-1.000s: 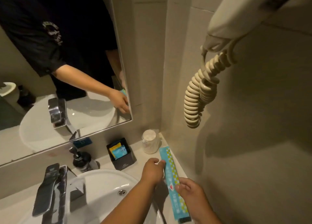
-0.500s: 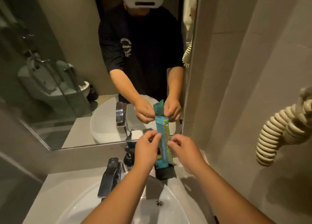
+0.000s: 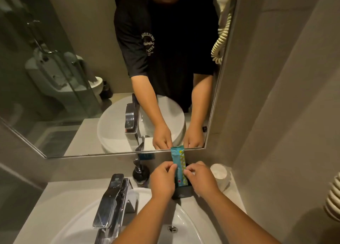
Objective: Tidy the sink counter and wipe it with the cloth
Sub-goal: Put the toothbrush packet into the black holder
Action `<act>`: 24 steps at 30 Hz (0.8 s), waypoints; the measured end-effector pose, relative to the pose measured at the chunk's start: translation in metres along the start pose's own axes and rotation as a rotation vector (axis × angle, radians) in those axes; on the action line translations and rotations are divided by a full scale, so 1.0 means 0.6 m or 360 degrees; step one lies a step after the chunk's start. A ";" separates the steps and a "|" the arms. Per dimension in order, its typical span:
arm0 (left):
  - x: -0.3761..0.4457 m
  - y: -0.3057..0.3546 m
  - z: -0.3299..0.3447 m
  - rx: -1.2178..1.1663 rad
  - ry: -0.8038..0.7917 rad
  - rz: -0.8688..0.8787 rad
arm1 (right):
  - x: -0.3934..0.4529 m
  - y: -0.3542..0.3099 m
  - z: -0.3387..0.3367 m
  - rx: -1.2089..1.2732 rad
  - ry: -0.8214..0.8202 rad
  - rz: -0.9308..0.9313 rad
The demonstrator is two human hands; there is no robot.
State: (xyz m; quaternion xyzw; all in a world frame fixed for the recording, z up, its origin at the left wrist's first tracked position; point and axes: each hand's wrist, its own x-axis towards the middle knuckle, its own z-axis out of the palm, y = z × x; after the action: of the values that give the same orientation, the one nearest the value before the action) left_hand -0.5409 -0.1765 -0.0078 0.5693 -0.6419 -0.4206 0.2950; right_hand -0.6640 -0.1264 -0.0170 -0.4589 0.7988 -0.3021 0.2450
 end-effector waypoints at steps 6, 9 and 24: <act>0.002 -0.005 0.000 -0.0015 -0.0028 0.0076 | -0.002 -0.001 0.010 -0.0096 0.0047 0.0087; -0.002 -0.007 -0.002 -0.0016 -0.0043 0.0075 | -0.010 -0.002 0.008 -0.0051 0.0089 0.0067; -0.128 -0.106 -0.030 0.1475 -0.0695 0.1399 | -0.317 0.172 -0.027 -0.0923 0.0367 0.0366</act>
State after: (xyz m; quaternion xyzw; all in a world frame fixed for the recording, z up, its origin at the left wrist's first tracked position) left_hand -0.4810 -0.1050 -0.0471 0.2246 -0.9729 -0.0481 0.0275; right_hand -0.6478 0.0861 -0.0570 -0.3792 0.9205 -0.0825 0.0447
